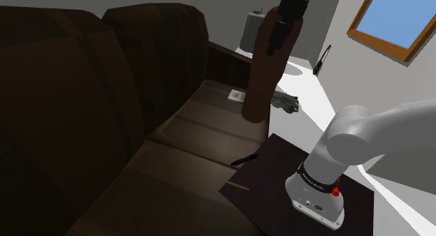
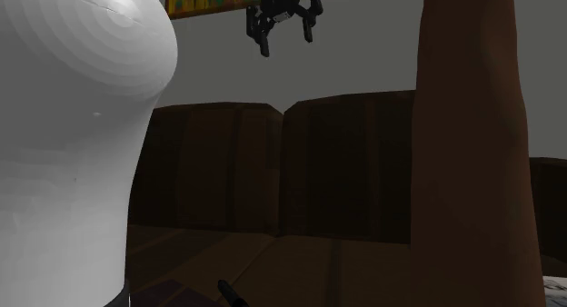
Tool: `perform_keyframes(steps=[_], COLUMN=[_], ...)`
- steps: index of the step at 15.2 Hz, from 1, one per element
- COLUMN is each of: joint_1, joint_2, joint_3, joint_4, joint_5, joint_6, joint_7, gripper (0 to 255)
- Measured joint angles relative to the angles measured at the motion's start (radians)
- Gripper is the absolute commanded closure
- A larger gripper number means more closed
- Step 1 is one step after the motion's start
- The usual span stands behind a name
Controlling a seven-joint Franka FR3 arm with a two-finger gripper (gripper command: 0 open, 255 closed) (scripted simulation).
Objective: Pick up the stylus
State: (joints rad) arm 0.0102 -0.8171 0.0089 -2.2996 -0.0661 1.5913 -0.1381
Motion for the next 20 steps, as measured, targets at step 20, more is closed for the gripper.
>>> perform_keyframes(steps=[20], joint_1=[0.181], joint_2=[0.096], joint_3=[-0.162], joint_4=[-0.498], joint_5=[-0.02], joint_6=[0.424], joint_7=[-0.473], gripper=[0])
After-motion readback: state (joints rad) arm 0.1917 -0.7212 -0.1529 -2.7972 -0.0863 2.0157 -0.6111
